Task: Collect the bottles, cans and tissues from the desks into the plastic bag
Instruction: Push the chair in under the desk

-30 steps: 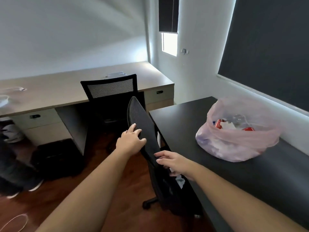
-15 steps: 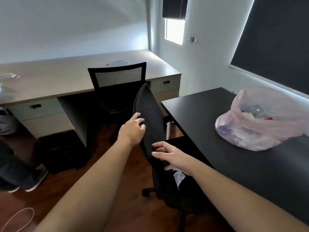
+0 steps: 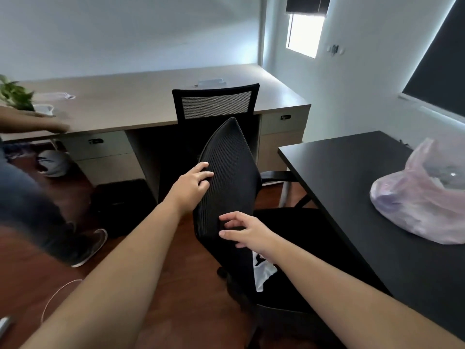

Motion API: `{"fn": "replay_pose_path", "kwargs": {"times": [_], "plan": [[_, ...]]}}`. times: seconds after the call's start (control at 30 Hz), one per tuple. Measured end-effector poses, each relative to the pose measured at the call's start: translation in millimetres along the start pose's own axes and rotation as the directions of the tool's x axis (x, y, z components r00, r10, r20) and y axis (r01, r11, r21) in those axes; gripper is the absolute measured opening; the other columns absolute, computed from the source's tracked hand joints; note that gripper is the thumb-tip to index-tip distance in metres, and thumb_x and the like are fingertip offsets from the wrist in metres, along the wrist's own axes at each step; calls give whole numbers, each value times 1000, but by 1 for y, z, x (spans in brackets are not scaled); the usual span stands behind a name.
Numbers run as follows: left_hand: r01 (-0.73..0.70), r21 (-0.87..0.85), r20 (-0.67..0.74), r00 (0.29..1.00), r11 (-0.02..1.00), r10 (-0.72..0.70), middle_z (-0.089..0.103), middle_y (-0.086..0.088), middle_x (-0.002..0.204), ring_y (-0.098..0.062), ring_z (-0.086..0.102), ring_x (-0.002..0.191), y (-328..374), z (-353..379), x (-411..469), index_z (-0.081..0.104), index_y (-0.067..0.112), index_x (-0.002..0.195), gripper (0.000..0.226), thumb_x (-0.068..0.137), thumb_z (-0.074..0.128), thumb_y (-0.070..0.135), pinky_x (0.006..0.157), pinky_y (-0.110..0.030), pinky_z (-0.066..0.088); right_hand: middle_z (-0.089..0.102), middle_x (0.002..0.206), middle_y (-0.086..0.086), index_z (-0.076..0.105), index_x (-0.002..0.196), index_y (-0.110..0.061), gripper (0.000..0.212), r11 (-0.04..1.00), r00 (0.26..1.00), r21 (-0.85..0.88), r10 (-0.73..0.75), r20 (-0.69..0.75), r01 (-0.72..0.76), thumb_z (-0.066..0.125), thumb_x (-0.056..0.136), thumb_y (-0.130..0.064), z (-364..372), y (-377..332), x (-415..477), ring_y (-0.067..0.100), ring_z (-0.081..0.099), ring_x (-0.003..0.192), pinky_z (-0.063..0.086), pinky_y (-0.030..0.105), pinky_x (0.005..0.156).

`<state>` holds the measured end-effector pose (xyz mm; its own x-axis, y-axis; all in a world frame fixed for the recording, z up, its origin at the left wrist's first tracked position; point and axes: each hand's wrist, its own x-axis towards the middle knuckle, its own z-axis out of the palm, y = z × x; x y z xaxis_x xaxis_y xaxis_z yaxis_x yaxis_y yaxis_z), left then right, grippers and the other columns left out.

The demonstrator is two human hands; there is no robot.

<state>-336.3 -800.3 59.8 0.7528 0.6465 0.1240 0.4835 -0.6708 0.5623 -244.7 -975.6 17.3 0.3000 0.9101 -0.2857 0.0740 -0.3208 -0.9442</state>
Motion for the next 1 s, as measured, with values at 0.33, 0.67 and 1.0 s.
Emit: {"fn": "replay_pose_path", "kwargs": {"times": [0.33, 0.67, 1.0], "plan": [[-40, 341, -50, 997, 939, 60, 58, 4, 123, -17, 50, 116, 63, 54, 22, 65, 22, 115, 31, 87, 53, 23, 97, -35, 38, 60, 86, -2, 65, 105, -18, 16, 977, 973, -76, 188, -134, -199, 61, 90, -21, -101, 42, 31, 7, 52, 67, 39, 19, 56], [327, 292, 480, 763, 899, -433, 35, -7, 138, -26, 47, 120, 28, 274, 16, 27, 20, 142, 67, 84, 60, 17, 95, -40, 48, 57, 96, -11, 63, 105, -21, 18, 867, 919, -304, 376, -117, -393, 61, 88, -18, -181, 175, 73, 11, 56, 93, 43, 19, 72], [749, 292, 423, 458, 596, -782, -10, -5, 156, -29, 35, 128, -51, 426, 2, -9, 37, 148, 101, 82, 67, 24, 101, -42, 38, -15, 159, 0, 17, 145, -48, 78, 627, 896, -714, 443, 1, -310, 58, 87, -15, -144, 300, 172, 30, 7, 146, 40, 39, 104]]}}
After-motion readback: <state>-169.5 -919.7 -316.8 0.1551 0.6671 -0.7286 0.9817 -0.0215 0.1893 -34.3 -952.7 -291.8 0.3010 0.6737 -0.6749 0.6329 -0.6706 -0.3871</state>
